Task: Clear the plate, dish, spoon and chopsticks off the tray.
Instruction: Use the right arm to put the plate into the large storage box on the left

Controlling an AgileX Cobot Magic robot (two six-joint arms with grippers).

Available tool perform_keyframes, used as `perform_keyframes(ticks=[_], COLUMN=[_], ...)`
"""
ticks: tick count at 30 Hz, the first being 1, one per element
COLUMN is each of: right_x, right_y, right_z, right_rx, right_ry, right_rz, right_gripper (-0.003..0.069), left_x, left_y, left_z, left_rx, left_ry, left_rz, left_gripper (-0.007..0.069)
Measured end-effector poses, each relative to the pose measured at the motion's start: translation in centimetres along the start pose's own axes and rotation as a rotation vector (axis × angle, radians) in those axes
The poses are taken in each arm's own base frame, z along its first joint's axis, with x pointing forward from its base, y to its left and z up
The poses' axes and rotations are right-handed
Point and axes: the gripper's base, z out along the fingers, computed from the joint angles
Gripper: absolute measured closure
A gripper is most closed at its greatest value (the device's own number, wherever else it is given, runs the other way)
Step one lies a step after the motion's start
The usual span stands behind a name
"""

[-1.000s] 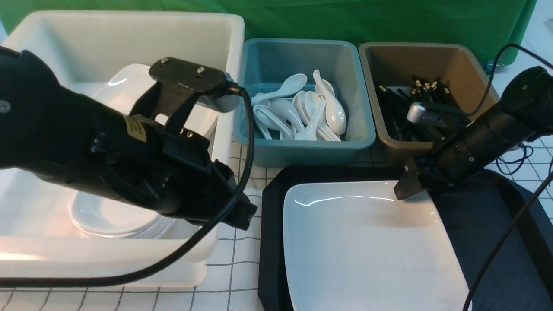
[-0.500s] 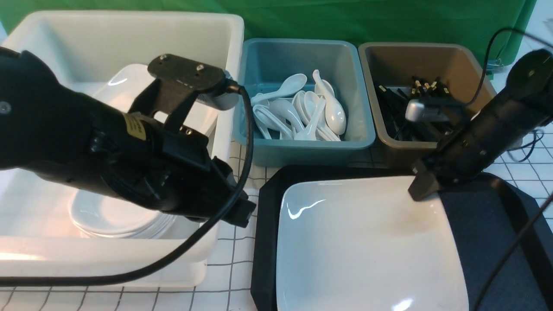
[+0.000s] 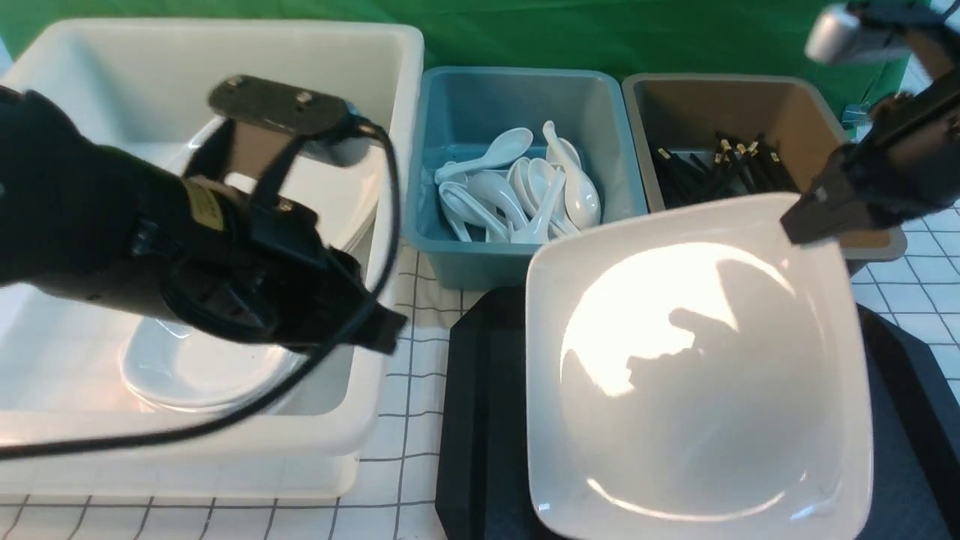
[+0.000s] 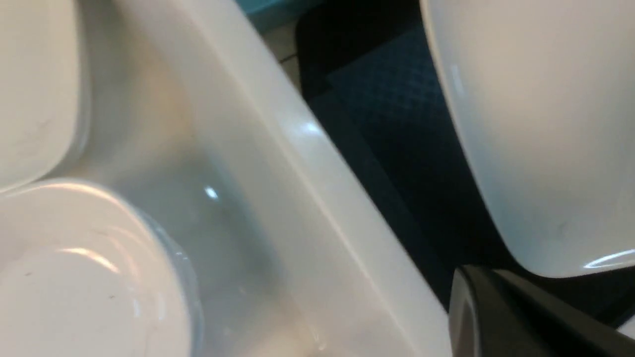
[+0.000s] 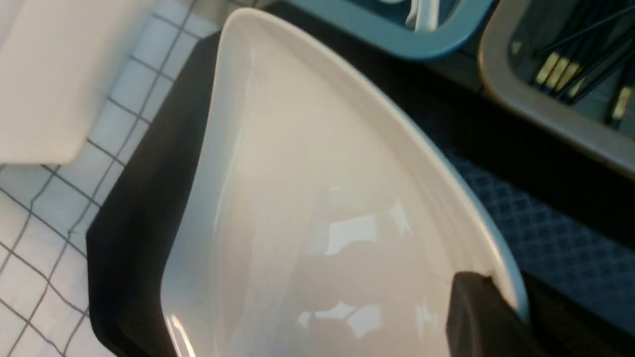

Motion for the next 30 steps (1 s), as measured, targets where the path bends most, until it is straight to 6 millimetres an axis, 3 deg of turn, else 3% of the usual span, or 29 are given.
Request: perform_keyframes(ticks=[4, 5, 7, 8, 9, 12, 13, 16, 18, 21, 23, 30], right_x=[-2.0, -3.4, -5.0, -5.3, -6.8, -8.9, -10.8, -13.5, -15.5, -16.8, -18.0, -18.9], right_y=[0.8, 1.3, 1.8, 2.0, 2.5, 3.2, 4.4, 6.3, 7.9, 9.1, 10.7, 13.8], right_z=[-2.5, -3.9, -5.1, -5.4, -6.0, -5.3, -5.0, -2.7, 0.2, 2.4, 6.1, 14.1], right_rx=[-0.008, -0.022, -0.044, -0.050, -0.070, -0.101, -0.125, -0.172, -0.211, -0.238, -0.264, -0.251], right_ry=[-0.112, -0.186, -0.263, -0.279, -0.341, -0.399, -0.461, -0.523, -0.560, -0.601, -0.645, -0.769], right_rz=[-0.017, -0.023, -0.031, -0.037, -0.046, -0.051, -0.070, -0.084, -0.069, -0.048, -0.007, 0.062], right_gripper=[0.0620, 0.0620, 0.0620, 0.0620, 0.0620, 0.0620, 0.0620, 0.0620, 0.0620, 0.0620, 0.0620, 0.0620], left_x=[-0.7, -1.1, -1.3, -1.3, -1.3, -1.0, -0.7, -0.2, 0.0, 0.0, 0.1, 0.1], left_y=[2.4, 4.0, 5.9, 5.9, 7.4, 9.5, 10.7, 12.3, 13.1, 13.4, 13.7, 13.7], left_z=[-1.4, -2.8, -4.2, -4.3, -5.5, -6.9, -7.6, -8.5, -9.0, -9.3, -9.4, -9.4], left_rx=[-0.065, -0.113, -0.172, -0.172, -0.222, -0.289, -0.310, -0.308, -0.299, -0.287, -0.287, -0.282], left_ry=[-0.052, -0.087, -0.124, -0.125, -0.150, -0.176, -0.195, -0.225, -0.255, -0.277, -0.287, -0.289], left_rz=[-0.074, -0.112, -0.159, -0.159, -0.194, -0.265, -0.318, -0.411, -0.452, -0.488, -0.501, -0.501], left_gripper=[0.0627, 0.0627, 0.0627, 0.0627, 0.0627, 0.0627, 0.0627, 0.0627, 0.0627, 0.0627, 0.0627, 0.0627])
